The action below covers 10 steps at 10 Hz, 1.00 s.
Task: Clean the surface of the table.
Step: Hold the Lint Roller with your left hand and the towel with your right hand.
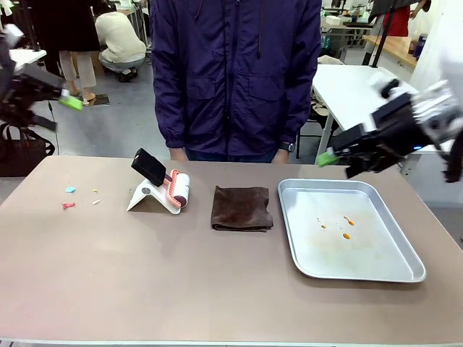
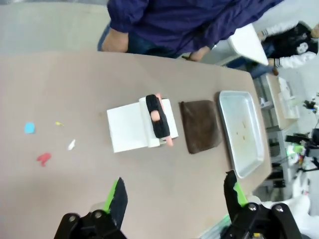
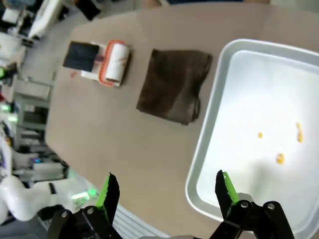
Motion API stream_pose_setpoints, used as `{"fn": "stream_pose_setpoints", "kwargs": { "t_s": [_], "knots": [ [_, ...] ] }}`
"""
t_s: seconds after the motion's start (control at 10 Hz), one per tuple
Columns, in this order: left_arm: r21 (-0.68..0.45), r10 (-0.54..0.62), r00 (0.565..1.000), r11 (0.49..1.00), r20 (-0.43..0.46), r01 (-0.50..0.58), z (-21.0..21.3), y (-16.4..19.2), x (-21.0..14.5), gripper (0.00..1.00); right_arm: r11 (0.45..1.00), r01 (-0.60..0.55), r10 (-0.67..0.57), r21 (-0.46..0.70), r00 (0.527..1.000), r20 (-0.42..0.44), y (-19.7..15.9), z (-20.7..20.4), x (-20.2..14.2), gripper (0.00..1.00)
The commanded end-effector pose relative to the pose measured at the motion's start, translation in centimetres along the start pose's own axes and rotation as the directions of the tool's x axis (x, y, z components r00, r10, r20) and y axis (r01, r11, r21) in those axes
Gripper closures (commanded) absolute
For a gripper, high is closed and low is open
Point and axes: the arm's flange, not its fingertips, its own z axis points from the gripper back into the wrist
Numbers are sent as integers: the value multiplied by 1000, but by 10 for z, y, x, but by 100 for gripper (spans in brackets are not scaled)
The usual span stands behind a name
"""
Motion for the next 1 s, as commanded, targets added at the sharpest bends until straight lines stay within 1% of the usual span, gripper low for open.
{"fn": "stream_pose_setpoints", "kwargs": {
  "t_s": [0.0, 0.1, 0.2, 0.3, 0.5, 0.6, 0.7, 0.9],
  "knots": [
    [68, 3, 992, 998, -123, 6, -22, -2, 36, 0, 997, -32, 29, -67, 999, -40, 12, -40, 28, 0],
    [65, -4, 986, 998, -167, 16, -39, -5, 50, 0, 994, -49, 42, -95, 997, -71, 22, -63, 32, 0],
    [87, 20, 978, 996, -206, -2, -55, -1, 63, 0, 996, -36, 30, -83, 997, -77, 35, -91, 34, 0],
    [77, 28, 970, 997, -243, -10, -69, 5, 69, 0, 998, -21, 15, -56, 995, -98, 48, -114, 27, 0],
    [47, 31, 958, 999, -286, -19, -91, 14, 74, 0, 994, 69, -77, -89, 993, -88, 60, -155, 19, 0],
    [19, 37, 958, 999, -284, -33, -101, 18, 73, 0, 983, 141, -144, -118, 990, -11, 62, -174, 18, 0],
    [-22, 36, 959, 999, -282, -44, -108, 21, 71, 0, 976, 185, -186, -113, 983, 2, 62, -183, 16, 0],
    [-37, 48, 951, 997, -306, -62, -115, 28, 66, 0, 972, 221, -221, -83, 975, 18, 58, -183, 17, 0]
  ]
}}
